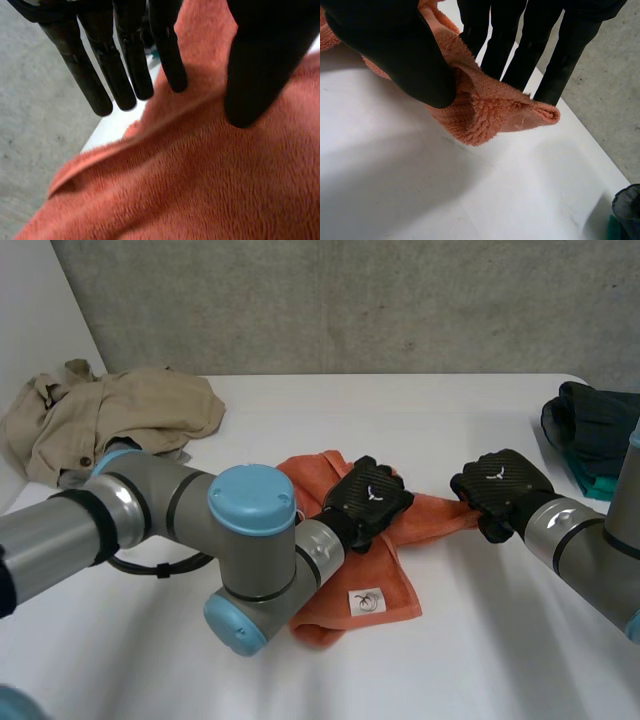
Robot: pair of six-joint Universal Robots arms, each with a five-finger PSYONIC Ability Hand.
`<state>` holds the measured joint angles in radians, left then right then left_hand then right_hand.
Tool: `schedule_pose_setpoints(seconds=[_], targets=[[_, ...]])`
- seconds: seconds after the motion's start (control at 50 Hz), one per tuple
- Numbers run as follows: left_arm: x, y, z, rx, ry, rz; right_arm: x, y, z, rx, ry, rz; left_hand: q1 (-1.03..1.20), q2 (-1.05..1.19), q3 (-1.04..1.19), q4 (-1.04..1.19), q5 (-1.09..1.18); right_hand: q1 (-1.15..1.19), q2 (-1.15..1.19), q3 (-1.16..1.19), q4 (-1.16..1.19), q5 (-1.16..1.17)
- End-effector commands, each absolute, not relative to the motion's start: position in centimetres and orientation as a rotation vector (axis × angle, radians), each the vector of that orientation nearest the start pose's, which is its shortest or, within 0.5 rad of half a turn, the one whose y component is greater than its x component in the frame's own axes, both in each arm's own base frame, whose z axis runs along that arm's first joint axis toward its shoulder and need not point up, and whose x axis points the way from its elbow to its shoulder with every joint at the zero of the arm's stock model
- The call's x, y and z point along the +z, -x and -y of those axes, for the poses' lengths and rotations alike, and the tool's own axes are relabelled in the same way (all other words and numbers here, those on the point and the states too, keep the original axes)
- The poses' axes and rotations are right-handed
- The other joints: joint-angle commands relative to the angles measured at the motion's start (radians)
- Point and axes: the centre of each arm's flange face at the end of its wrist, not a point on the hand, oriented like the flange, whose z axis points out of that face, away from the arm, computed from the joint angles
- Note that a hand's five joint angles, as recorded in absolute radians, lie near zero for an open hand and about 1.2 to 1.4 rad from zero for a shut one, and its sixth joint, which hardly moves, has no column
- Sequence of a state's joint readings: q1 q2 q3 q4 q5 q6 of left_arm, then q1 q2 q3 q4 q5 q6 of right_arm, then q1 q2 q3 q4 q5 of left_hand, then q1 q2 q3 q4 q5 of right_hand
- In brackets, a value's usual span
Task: Fold the laundry.
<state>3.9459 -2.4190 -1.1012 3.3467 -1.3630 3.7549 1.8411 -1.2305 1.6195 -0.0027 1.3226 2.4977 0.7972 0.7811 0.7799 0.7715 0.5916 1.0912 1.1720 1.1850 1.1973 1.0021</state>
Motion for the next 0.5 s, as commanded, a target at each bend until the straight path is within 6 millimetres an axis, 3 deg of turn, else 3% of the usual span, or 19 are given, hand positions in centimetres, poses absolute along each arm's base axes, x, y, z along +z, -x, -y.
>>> schedule_pose_setpoints(seconds=[0.02, 0.12, 0.16, 0.18, 0.26, 0.3, 0.32, 0.4, 0.5], targets=[[12.7, 42.0, 22.8, -2.110, -1.849, -1.842, 19.0, -23.3, 28.4, -1.814, 1.334, -2.227, 0.598, 0.614, 0.615, 0.624, 0.629, 0.305, 0.224, 0.211, 0.199, 0.220], [13.8, 41.4, 22.6, -2.101, -1.822, -1.834, 19.8, -22.6, 29.7, -1.867, 1.306, -2.241, 0.599, 0.615, 0.616, 0.625, 0.630, 0.305, 0.224, 0.211, 0.199, 0.220], [15.7, 40.8, 22.7, -2.125, -1.770, -1.819, 20.3, -22.5, 30.1, -1.887, 1.299, -2.240, 0.599, 0.615, 0.616, 0.625, 0.630, 0.305, 0.224, 0.211, 0.199, 0.220], [17.8, 39.8, 23.0, -2.141, -1.704, -1.816, 21.0, -22.2, 30.6, -1.915, 1.291, -2.240, 0.599, 0.615, 0.616, 0.625, 0.630, 0.305, 0.224, 0.211, 0.199, 0.220], [22.2, 36.9, 23.9, -2.178, -1.557, -1.797, 23.2, -21.6, 31.3, -1.992, 1.329, -2.225, 0.599, 0.615, 0.616, 0.625, 0.630, 0.305, 0.224, 0.211, 0.199, 0.220], [24.1, 35.8, 23.9, -2.208, -1.511, -1.772, 25.1, -21.3, 31.0, -2.043, 1.361, -2.202, 0.599, 0.615, 0.616, 0.625, 0.630, 0.305, 0.224, 0.211, 0.199, 0.220], [26.0, 34.9, 23.6, -2.239, -1.472, -1.745, 27.0, -21.2, 30.6, -2.100, 1.391, -2.173, 0.599, 0.615, 0.616, 0.625, 0.630, 0.305, 0.224, 0.211, 0.199, 0.220], [29.0, 32.4, 23.3, -2.268, -1.383, -1.711, 30.5, -21.0, 29.4, -2.187, 1.437, -2.124, 0.599, 0.615, 0.616, 0.625, 0.630, 0.305, 0.224, 0.211, 0.199, 0.220], [29.4, 29.6, 23.5, -2.199, -1.326, -1.763, 31.5, -20.9, 27.9, -2.094, 1.488, -2.156, 0.599, 0.615, 0.616, 0.625, 0.630, 0.305, 0.224, 0.211, 0.199, 0.220]])
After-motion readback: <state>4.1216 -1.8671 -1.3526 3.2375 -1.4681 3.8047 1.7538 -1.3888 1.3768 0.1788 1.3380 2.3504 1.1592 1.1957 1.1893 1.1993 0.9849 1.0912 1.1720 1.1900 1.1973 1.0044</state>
